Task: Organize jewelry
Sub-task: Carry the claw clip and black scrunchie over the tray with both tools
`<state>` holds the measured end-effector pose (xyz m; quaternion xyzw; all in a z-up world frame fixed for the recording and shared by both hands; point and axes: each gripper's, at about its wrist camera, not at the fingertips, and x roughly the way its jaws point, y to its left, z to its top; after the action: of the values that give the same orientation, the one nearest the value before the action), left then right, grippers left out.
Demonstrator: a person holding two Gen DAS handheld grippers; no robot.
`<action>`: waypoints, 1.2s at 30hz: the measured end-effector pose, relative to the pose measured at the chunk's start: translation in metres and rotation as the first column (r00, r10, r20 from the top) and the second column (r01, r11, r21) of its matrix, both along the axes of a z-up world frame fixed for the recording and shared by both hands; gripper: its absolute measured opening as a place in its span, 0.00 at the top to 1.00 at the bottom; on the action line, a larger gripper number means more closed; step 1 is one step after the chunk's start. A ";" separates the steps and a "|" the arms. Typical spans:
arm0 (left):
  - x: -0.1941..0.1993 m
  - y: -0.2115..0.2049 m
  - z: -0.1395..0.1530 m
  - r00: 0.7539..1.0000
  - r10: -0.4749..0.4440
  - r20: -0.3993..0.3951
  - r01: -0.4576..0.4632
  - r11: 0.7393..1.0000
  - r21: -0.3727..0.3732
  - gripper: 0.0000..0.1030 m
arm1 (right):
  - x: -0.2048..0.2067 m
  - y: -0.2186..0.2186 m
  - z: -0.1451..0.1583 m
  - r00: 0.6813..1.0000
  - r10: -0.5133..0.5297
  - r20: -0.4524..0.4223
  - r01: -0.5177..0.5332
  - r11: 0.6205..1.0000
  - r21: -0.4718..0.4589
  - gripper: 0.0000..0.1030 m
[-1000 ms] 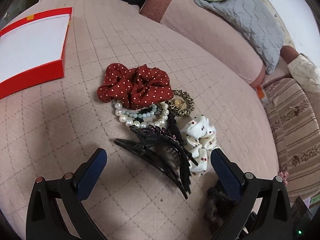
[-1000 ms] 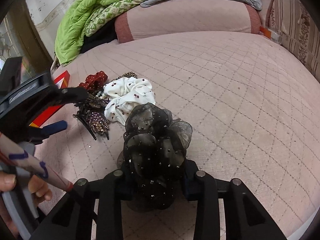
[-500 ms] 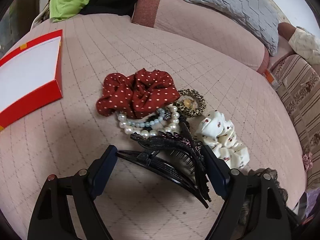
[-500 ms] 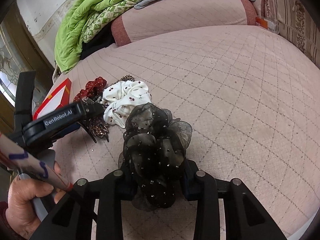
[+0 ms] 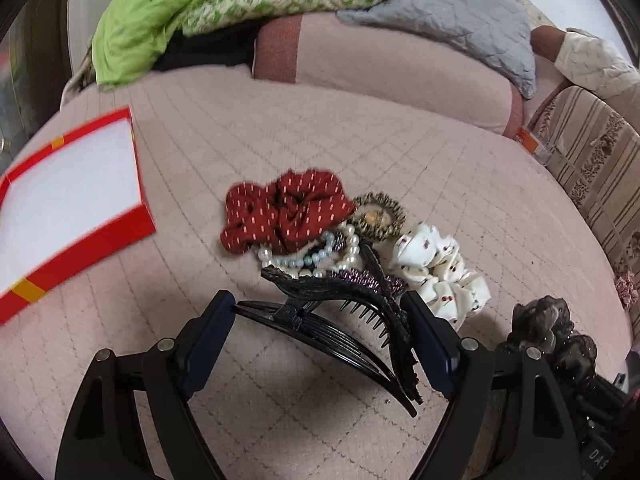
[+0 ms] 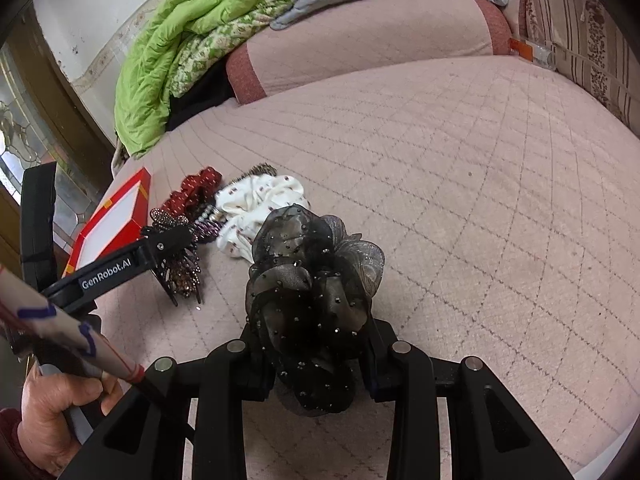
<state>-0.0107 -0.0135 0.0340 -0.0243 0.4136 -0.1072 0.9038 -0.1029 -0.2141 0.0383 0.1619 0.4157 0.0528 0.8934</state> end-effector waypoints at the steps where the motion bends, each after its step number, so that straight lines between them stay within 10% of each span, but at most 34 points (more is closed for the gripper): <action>1: -0.003 -0.001 0.004 1.000 -0.003 0.018 0.003 1.000 0.000 0.19 | -0.001 0.002 0.003 1.000 0.005 0.011 -0.005 1.000 -0.005 0.65; 19: -0.060 0.066 0.061 0.971 0.082 0.225 -0.107 0.989 0.101 0.19 | -0.015 0.053 0.036 0.975 0.134 0.175 -0.119 0.989 -0.093 0.65; 36: -0.034 0.174 0.069 0.935 0.272 0.227 -0.286 0.958 0.027 0.19 | 0.037 0.142 0.069 0.945 0.276 0.176 -0.266 0.961 -0.076 0.65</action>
<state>-0.0448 0.1607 0.1027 -0.0435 0.3059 0.0326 0.9505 -0.0663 -0.0721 0.1071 0.0745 0.3502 0.1791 0.9164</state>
